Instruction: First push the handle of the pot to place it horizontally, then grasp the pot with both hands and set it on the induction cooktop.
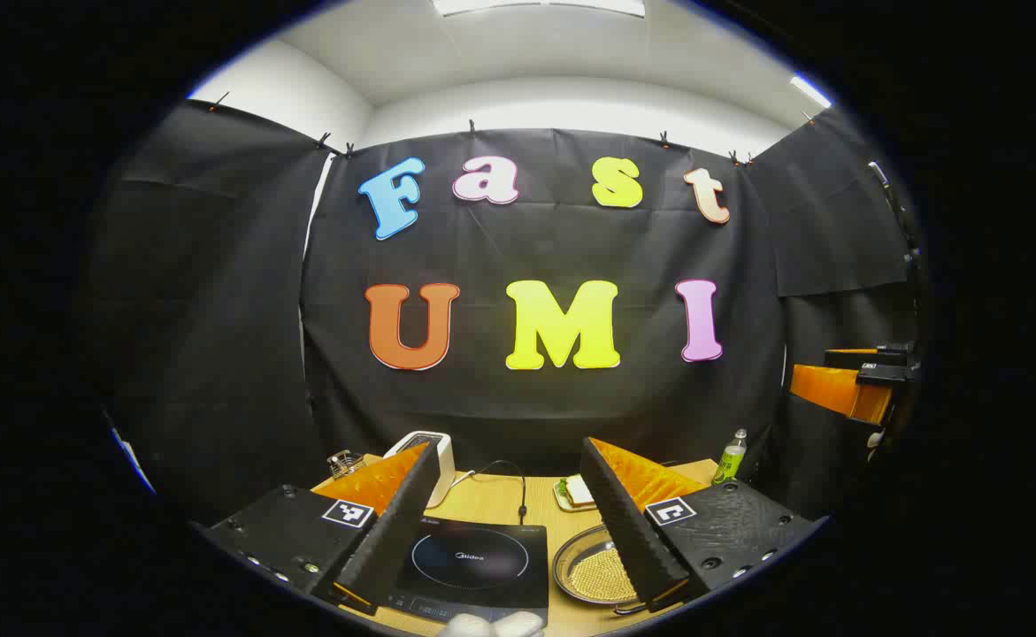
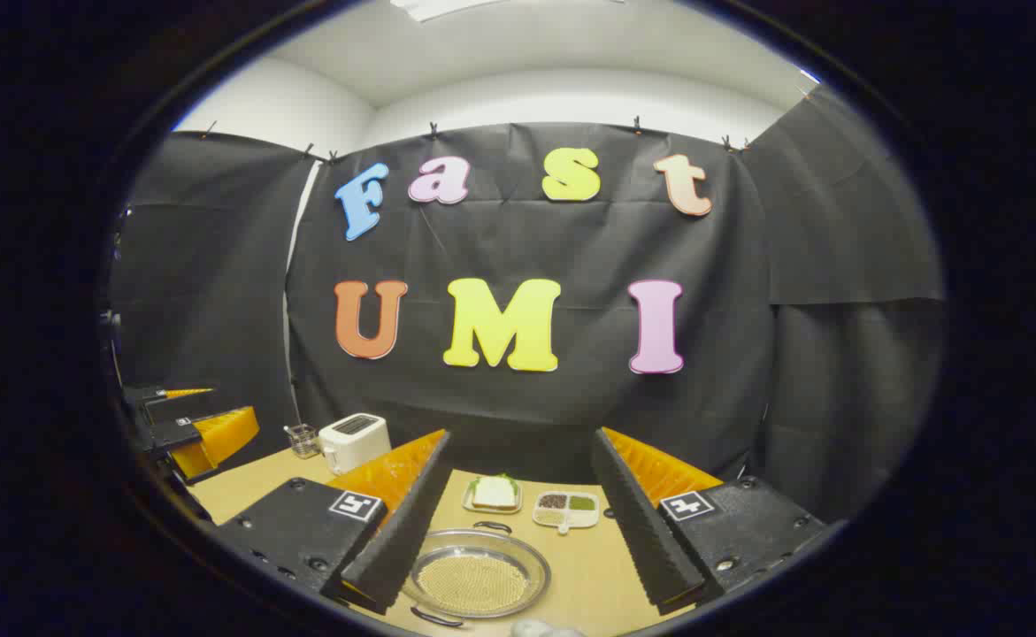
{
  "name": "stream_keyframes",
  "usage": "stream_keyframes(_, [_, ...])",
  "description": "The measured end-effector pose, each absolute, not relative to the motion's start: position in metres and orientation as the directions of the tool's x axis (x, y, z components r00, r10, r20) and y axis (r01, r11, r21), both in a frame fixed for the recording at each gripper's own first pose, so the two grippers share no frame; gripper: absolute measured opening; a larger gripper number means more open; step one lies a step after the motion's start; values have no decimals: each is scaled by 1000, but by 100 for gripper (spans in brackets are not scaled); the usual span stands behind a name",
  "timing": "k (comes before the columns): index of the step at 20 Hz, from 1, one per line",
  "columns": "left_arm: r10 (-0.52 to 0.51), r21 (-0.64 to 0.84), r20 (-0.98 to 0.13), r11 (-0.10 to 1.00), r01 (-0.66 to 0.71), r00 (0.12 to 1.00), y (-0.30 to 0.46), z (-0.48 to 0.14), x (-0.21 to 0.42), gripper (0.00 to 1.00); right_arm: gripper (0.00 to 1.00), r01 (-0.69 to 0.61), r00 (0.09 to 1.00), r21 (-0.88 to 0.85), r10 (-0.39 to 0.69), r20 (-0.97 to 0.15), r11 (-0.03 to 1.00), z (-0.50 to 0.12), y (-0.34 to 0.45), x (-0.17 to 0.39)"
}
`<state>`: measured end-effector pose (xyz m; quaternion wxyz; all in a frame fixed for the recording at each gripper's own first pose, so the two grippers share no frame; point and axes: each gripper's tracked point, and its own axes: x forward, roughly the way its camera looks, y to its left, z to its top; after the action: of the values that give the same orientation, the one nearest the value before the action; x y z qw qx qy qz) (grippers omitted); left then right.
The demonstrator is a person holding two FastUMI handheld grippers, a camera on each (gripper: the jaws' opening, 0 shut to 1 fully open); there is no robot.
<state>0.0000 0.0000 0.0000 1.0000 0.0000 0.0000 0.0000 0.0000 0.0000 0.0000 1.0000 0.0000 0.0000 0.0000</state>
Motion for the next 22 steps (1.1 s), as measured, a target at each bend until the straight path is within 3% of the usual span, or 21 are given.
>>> stream_keyframes(17, [3, 11, 9, 1000, -3, 1000, 12, -4, 4, 95, 99, -34, 999, -3, 34, -19, 999, -12, 15, 2])
stream_keyframes(21, [12, 10, -2, 1000, -12, 1000, 19, -10, 1, 95, 95, -108, 991, 7, 108, -78, 994, -34, 47, 10])
stream_keyframes(22, [15, 8, -3, 1000, -15, 1000, 22, -11, -1, 95, 89, -129, 987, 8, 129, -95, 992, -40, 56, 13])
